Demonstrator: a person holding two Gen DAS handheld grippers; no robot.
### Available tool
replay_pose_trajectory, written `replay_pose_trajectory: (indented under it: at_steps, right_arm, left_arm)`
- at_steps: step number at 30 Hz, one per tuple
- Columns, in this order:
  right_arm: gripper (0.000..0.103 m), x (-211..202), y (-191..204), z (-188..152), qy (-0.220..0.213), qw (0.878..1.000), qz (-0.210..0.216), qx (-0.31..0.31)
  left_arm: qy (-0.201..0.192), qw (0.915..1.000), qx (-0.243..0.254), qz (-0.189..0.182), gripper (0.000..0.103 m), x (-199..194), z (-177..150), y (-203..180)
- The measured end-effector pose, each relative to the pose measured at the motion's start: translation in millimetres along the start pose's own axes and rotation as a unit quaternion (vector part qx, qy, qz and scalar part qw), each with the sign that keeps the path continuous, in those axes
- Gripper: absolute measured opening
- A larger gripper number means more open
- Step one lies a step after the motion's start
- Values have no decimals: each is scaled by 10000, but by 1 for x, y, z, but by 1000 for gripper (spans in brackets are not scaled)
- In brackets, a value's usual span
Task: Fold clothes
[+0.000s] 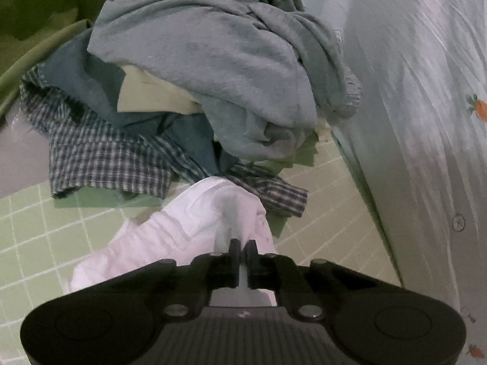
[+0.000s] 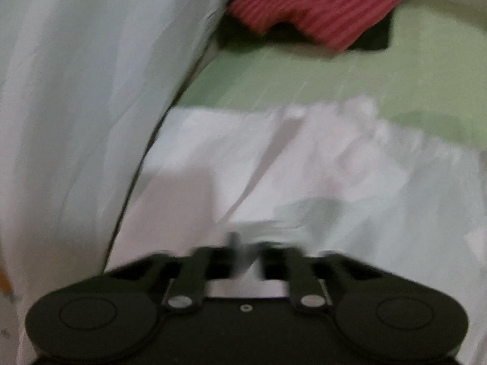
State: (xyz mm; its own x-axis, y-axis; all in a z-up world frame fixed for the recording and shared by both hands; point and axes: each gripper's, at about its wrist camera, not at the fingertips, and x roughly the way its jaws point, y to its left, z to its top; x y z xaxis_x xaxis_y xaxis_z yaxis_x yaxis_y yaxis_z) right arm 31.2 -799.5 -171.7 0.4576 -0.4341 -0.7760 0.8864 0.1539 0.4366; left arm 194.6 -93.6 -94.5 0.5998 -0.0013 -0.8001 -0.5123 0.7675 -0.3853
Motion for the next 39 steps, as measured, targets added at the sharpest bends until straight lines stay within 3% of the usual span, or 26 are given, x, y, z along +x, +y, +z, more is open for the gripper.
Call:
replay_pose_trajectory:
  at_steps: [2, 6, 10, 11, 12, 13, 14, 15, 17, 18, 20, 23, 27, 30, 32, 33, 34, 35, 36, 39]
  right_arm:
    - [3, -22, 4, 9, -427, 9991, -43, -26]
    - [3, -60, 50, 30, -1141, 9908, 224, -700]
    - [5, -53, 127, 48, -1362, 9739, 1060, -1475]
    - [9, -46, 136, 45, -1233, 9724, 987, -1719]
    - [27, -40, 145, 43, -1104, 9701, 913, -1962]
    - [45, -33, 154, 41, -973, 9669, 838, -2203]
    - [46, -27, 162, 38, -850, 9635, 766, -2422]
    - [50, -30, 148, 32, -844, 9658, 748, -2333]
    - [69, -33, 113, 20, -771, 9743, 533, -2050]
    - [77, -34, 91, 14, -706, 9794, 341, -1861]
    - [77, -32, 45, 1, -567, 9850, -210, -1614]
    - [77, -28, -9, -12, -374, 9831, -925, -1533]
    - [78, -13, -36, -13, -319, 9825, -1031, -1517]
    - [86, 6, -32, -7, -429, 9805, -942, -1669]
    - [86, 8, -31, -6, -495, 9782, -847, -1832]
    - [78, 5, -31, -7, -525, 9765, -783, -1940]
    - [58, 2, -31, -8, -554, 9746, -720, -2047]
    - [45, -1, -31, -9, -584, 9726, -656, -2154]
    - [8, -4, -32, -10, -613, 9704, -592, -2261]
    - [3, -14, -32, -12, -702, 9630, -401, -2570]
  left_arm:
    - [-73, 10000, 60, 1, 3, 0, 0, -3]
    - [-224, 9994, 243, -141, 3, -1, 3, -9]
    - [-294, 9993, 197, -82, 5, 10, 12, -16]
    - [-229, 9996, 150, 71, 12, 15, 13, -17]
    - [-125, 9996, 83, 232, 18, 19, 15, -17]
    - [-37, 9994, 33, 331, 33, 22, 15, -17]
    - [-21, 9995, 48, 324, 45, 20, 14, -17]
    - [-63, 9995, 112, 274, 51, 17, 10, -16]
    - [-62, 9993, 265, 258, 72, 11, 3, -18]
    - [-47, 9990, 346, 264, 73, 8, -1, -19]
    - [-18, 9983, 508, 275, 74, 3, -9, -22]
    - [26, 9967, 751, 291, 74, -6, -21, -25]
    - [96, 9941, 1039, 286, 74, -17, -36, -32]
    - [182, 9941, 1068, 104, 73, -26, -45, -46]
    - [154, 9935, 1118, -147, 73, -40, -53, -58]
    - [125, 9921, 1211, -291, 73, -49, -58, -64]
    - [89, 9903, 1322, -418, 74, -58, -63, -70]
    - [47, 9881, 1446, -523, 74, -67, -70, -75]
    - [3, 9857, 1564, -622, 74, -76, -77, -79]
    - [-11, 9815, 1701, -875, 74, -98, -99, -82]
